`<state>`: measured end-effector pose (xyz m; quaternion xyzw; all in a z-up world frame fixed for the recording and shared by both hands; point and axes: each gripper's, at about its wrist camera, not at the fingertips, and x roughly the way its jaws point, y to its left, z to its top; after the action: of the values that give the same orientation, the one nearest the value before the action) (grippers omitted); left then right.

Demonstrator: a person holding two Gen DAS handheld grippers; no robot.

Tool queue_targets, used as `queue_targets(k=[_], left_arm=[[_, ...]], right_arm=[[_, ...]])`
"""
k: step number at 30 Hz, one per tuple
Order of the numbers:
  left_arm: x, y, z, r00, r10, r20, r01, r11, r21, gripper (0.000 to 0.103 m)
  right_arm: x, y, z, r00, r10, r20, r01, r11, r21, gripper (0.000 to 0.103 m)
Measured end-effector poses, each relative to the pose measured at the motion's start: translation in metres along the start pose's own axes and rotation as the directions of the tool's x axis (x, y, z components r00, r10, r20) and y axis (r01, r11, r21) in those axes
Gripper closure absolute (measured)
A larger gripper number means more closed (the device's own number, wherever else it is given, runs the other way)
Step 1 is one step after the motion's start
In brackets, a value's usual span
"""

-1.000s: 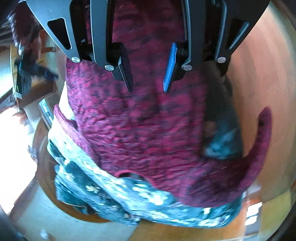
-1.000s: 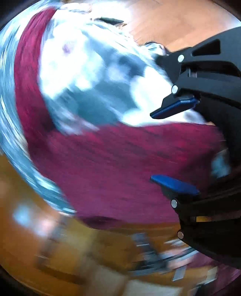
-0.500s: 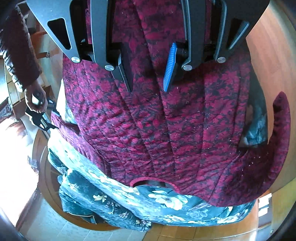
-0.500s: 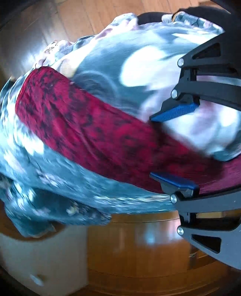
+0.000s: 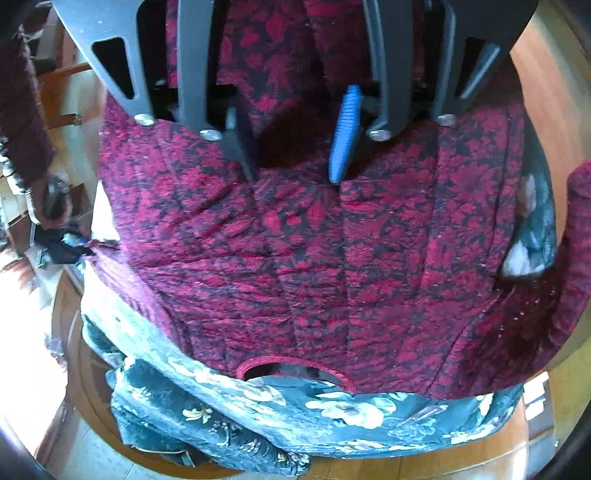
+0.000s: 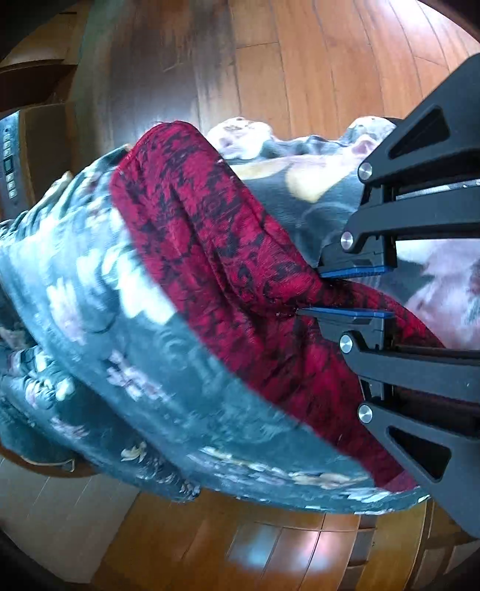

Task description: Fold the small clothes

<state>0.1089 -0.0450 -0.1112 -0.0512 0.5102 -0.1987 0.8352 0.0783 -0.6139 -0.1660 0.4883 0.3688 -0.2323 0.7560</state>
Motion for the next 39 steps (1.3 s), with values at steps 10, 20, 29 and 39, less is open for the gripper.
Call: queue_targets(k=[10, 20, 29, 39], left_arm=[[-0.051, 0.072, 0.0, 0.99, -0.022, 0.136, 0.054, 0.971, -0.233, 0.044], [-0.095, 0.249, -0.028, 0.959, 0.21, 0.19, -0.047, 0.779, -0.626, 0.044], [-0.1, 0.304, -0.007, 0.808, 0.577, 0.123, -0.478, 0.762, -0.437, 0.023], [-0.041, 0.348, 0.053, 0.917, 0.395, 0.059, -0.382, 0.91, -0.162, 0.097]], right_arm=[[-0.067, 0.039, -0.035, 0.993, 0.095, 0.062, -0.085, 0.985, -0.147, 0.032], [-0.048, 0.203, -0.223, 0.934, 0.199, -0.297, -0.342, 0.74, -0.579, 0.028], [0.008, 0.254, -0.357, 0.898, 0.054, -0.436, -0.381, 0.593, -0.71, 0.027], [0.027, 0.257, -0.363, 0.902, 0.045, -0.429, -0.363, 0.615, -0.7, 0.026]])
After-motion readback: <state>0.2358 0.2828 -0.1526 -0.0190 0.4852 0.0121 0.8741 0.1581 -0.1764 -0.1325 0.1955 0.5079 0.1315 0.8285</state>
